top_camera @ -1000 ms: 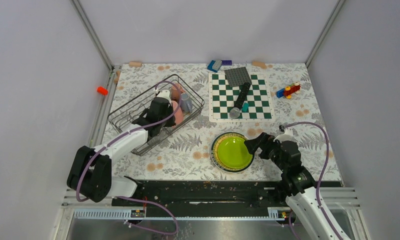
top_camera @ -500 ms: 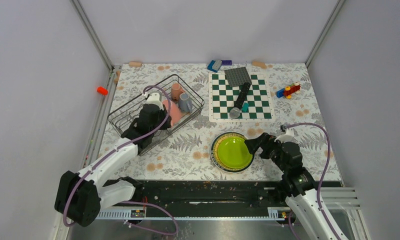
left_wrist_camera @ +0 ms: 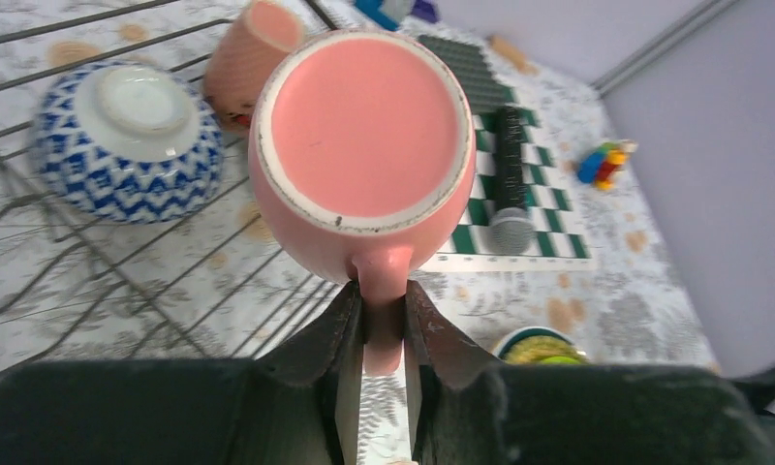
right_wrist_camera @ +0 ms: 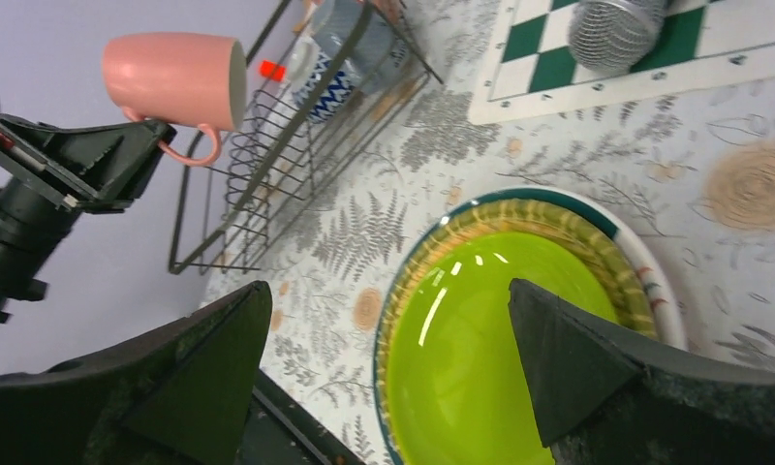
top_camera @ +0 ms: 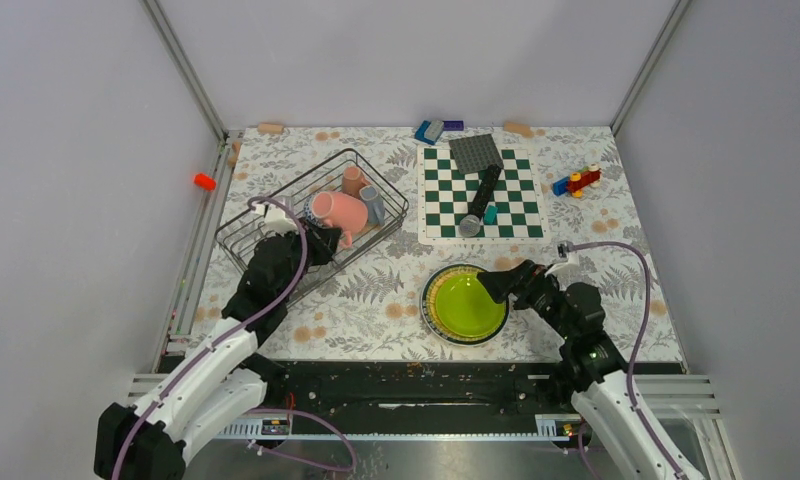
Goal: Unload the mixed dishes from the dish rack
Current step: Pick up the cup from the dish rack.
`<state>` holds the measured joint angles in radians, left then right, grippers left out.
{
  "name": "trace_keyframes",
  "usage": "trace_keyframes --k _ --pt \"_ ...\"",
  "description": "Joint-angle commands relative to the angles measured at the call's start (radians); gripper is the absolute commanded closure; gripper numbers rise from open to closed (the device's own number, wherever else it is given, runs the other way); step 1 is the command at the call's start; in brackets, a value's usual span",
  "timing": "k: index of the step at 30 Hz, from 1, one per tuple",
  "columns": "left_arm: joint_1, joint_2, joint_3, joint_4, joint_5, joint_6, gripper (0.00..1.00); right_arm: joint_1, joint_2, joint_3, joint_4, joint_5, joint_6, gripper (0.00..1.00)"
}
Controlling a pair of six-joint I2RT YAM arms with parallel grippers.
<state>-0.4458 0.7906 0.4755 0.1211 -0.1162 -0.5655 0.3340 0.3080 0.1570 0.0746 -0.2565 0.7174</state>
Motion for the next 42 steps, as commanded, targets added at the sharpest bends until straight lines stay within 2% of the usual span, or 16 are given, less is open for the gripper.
trace_keyframes --k 1,7,13,17,19,23,28,37,42 --pt "0.001 -0.070 -0.004 0.314 0.132 -0.115 1.00 0.007 0.112 0.027 0.267 -0.103 0.083 0.01" --pt "-0.018 -0.076 -0.041 0.485 0.240 -0.202 1.00 0.055 0.400 0.029 0.702 -0.184 0.252 0.00" --pt "-0.092 -0.035 -0.050 0.640 0.280 -0.238 1.00 0.223 0.644 0.134 1.020 -0.162 0.275 0.00" --pt "-0.140 -0.004 -0.074 0.765 0.291 -0.290 1.00 0.271 0.799 0.173 1.281 -0.143 0.354 0.02" --pt "-0.164 0.010 -0.091 0.819 0.269 -0.316 1.00 0.285 0.850 0.185 1.358 -0.117 0.393 0.03" --pt "-0.223 0.058 -0.131 0.958 0.209 -0.342 1.00 0.327 0.917 0.223 1.383 -0.100 0.404 0.05" --pt "-0.271 0.128 -0.163 1.153 0.199 -0.372 1.00 0.362 0.961 0.259 1.384 -0.087 0.416 0.09" --pt "-0.319 0.162 -0.174 1.246 0.155 -0.356 1.00 0.379 0.981 0.265 1.398 -0.094 0.441 0.14" --pt "-0.328 0.163 -0.165 1.248 0.168 -0.351 1.00 0.389 0.980 0.291 1.399 -0.132 0.445 0.21"
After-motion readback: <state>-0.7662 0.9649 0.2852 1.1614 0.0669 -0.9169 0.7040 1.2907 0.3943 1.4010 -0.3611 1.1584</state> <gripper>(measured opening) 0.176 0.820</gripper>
